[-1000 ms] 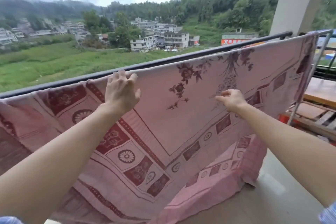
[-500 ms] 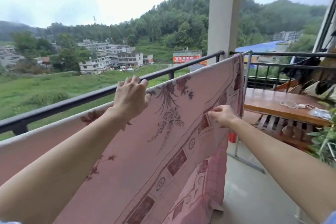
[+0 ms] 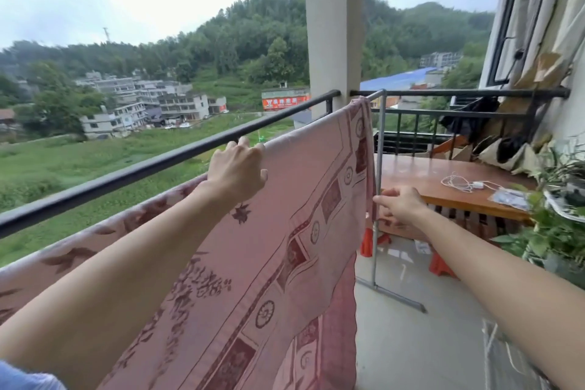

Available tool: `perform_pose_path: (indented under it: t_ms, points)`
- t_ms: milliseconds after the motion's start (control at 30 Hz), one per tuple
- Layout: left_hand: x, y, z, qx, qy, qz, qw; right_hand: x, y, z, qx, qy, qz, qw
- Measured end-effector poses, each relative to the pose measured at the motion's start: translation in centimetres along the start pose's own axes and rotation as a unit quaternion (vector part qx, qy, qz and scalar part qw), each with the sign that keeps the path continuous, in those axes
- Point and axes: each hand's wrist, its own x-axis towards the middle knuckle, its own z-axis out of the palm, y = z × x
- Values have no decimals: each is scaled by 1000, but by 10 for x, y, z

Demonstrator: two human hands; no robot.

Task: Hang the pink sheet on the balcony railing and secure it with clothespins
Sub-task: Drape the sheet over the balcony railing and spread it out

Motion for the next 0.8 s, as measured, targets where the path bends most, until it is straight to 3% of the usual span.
perform_pose_path:
  t_ms: [333, 533, 800]
  points:
    - [170, 100, 82, 18, -25, -79, 996, 224, 16, -85, 10, -30, -22, 999]
    - [234, 125, 114, -5, -17, -94, 995, 324, -9, -71, 23, -58, -60, 996]
    - [305, 133, 144, -82, 16, -102, 991, 442, -69, -34, 9, -15, -148, 989]
